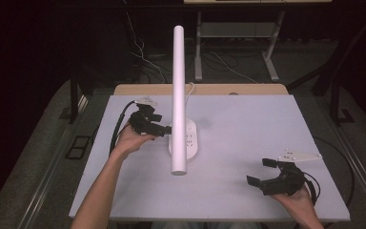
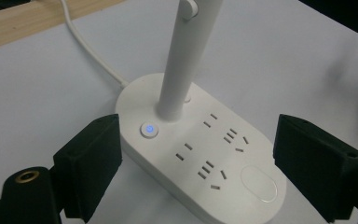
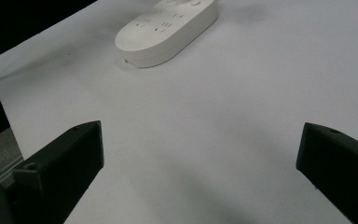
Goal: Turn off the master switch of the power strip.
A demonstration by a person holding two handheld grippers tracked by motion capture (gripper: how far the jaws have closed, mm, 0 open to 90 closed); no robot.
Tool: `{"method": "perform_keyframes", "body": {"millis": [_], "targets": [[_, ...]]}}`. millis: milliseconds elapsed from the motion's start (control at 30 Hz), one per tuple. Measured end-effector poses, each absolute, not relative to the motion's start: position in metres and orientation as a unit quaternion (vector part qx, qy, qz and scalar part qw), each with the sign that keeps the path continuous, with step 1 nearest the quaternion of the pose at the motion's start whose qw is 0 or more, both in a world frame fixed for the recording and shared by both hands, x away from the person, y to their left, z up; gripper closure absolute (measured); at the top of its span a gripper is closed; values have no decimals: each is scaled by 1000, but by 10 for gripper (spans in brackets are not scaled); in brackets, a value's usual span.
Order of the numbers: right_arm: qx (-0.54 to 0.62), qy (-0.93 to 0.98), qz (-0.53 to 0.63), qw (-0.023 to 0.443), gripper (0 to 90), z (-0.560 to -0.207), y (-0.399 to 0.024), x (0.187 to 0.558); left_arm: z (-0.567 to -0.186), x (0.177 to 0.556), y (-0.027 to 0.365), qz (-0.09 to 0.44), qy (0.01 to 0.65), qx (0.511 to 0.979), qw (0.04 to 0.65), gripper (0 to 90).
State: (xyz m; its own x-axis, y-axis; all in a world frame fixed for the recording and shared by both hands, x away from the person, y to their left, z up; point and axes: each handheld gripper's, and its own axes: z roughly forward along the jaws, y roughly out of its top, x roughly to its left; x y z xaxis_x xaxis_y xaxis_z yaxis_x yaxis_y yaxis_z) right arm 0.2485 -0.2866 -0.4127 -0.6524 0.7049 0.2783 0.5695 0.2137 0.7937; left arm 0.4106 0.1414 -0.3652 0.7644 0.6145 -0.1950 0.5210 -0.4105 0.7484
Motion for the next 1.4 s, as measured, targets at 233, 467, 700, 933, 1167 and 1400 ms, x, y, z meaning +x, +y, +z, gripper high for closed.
{"method": "perform_keyframes", "body": {"millis": [233,467,700,933,1167,1400], "targets": [[411,776,473,71,0,-413,-287,248,-368,419,139,52,349,832,427,161],[412,774,475,74,0,-412,-289,249,-376,427,139,52,357,827,431,172],[413,773,475,74,0,-413,-289,249,-385,435,139,45,373,819,434,188],[416,772,474,74,0,-412,-290,249,-393,442,142,36,390,806,443,231],[416,773,474,74,0,-413,-291,250,-399,447,144,19,401,794,457,266],[420,771,474,73,0,-413,-292,250,-405,450,143,13,411,791,453,358]]}}
